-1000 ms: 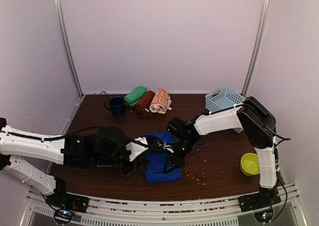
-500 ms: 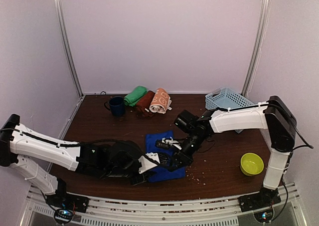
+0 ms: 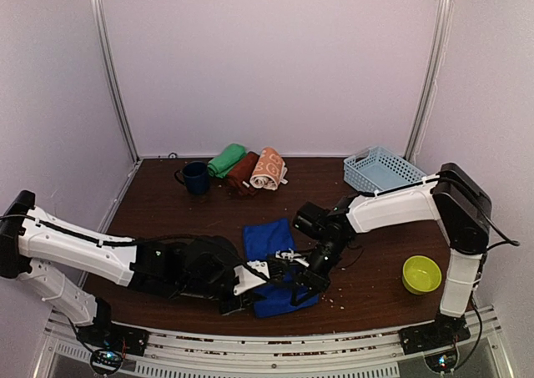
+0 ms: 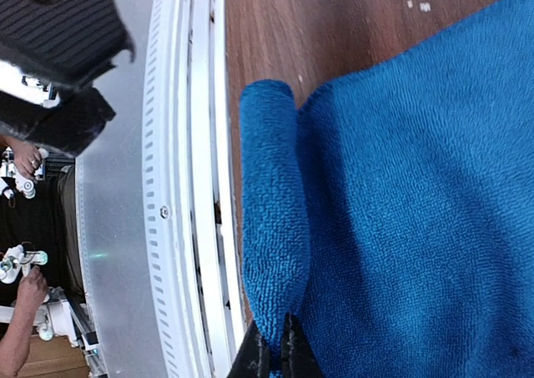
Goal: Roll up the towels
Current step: Roll the towel at the center of the board.
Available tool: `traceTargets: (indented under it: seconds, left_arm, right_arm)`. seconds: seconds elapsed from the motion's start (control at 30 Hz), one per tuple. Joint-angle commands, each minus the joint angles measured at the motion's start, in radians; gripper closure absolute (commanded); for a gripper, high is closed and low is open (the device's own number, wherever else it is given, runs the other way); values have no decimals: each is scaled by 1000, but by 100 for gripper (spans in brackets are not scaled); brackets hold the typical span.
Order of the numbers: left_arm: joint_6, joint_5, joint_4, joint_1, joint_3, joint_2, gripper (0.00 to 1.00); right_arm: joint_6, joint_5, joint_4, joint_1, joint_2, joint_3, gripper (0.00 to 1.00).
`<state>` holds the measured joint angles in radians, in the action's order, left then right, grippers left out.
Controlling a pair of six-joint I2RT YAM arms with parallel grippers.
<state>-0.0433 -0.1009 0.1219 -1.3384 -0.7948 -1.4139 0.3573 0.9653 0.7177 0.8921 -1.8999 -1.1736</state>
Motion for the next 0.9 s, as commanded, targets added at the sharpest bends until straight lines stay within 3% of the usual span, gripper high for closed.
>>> traceTargets:
  seconds: [0.0,0.3,0.63,0.87]
  left_arm:
    - [-26,16,-48,-20,-48,-64,69]
    - [-122,-99,-43,-121,-160,-261,63]
    - [-154,-266,-59,-130,-201,-416,61]
    - [-147,-309,-67,-130,-197,-507,61]
  right_arm:
    - [5,31,33,-4,-61,-33,100]
    - [-24,19,43,-54,-194,-113,100]
    - [-22,18,54,-58,-251,-115,100]
    - [-14,30,60,-58,-249,-112,100]
